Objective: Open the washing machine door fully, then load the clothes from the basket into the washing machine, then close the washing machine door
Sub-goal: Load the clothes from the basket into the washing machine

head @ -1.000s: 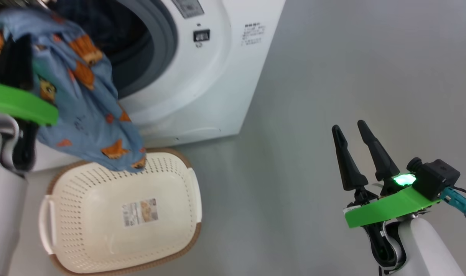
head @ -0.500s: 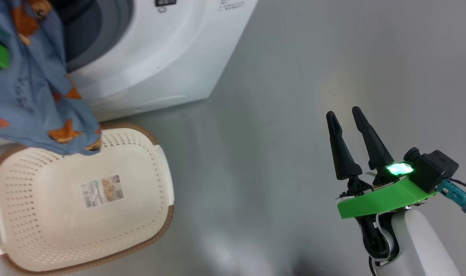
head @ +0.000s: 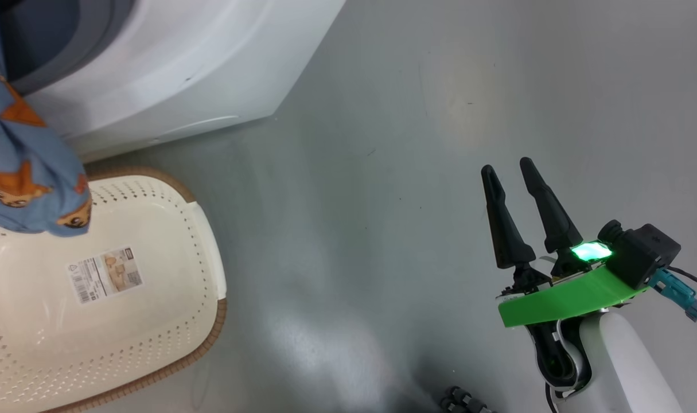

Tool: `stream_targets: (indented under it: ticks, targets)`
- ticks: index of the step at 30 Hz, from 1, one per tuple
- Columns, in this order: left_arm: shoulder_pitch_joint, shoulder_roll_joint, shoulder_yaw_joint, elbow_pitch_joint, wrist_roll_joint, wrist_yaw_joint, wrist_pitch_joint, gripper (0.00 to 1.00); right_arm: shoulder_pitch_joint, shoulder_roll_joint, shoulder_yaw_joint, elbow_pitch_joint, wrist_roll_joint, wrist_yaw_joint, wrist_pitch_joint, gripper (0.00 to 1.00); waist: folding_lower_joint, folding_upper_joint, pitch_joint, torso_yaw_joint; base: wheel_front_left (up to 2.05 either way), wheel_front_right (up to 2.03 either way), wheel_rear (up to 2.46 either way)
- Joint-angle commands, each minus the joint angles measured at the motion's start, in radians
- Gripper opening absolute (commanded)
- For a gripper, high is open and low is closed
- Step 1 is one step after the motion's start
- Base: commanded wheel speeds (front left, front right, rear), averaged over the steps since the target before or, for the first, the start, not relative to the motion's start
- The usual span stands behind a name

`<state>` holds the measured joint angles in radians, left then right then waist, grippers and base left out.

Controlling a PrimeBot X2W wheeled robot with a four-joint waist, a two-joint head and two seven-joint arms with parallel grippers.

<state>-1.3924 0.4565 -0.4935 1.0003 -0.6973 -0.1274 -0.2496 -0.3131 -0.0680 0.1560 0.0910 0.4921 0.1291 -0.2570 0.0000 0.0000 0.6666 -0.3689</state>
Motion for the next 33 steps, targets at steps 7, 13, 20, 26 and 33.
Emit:
stream_targets:
  ticks: [7, 13, 20, 26, 33]
  targets:
    - [-0.051, 0.044, 0.163, -0.189, 0.101, 0.045, -0.012, 0.0, -0.014, 0.002, 0.02, -0.026, -0.012, 0.002, -0.005, 1.0, 0.0, 0.0, 0.023, -0.015, 0.0, 0.0, 0.0]
    - [0.001, -0.014, 0.151, -0.056, 0.14, 0.029, -0.012, 1.0, -0.009, 0.007, 0.03, -0.006, -0.015, 0.002, -0.005, 1.0, 0.0, 0.0, 0.004, 0.003, 0.0, 0.0, 0.0]
    - [-0.002, -0.039, 0.13, 0.0, 0.169, 0.015, -0.012, 1.0, -0.017, 0.006, 0.034, 0.004, -0.021, 0.002, -0.005, 1.0, 0.0, 0.0, -0.021, 0.023, 0.0, 0.0, 0.0]
    - [0.036, -0.056, 0.13, -0.006, 0.181, 0.007, -0.012, 1.0, -0.021, 0.002, 0.042, 0.007, -0.02, 0.002, -0.005, 1.0, 0.0, 0.0, -0.048, 0.043, 0.0, 0.0, 0.0]
    - [0.085, -0.064, 0.135, -0.054, 0.179, -0.001, -0.012, 1.0, -0.027, -0.007, 0.034, 0.005, -0.022, 0.002, -0.005, 1.0, 0.0, 0.0, -0.07, 0.074, 0.0, 0.0, 0.0]
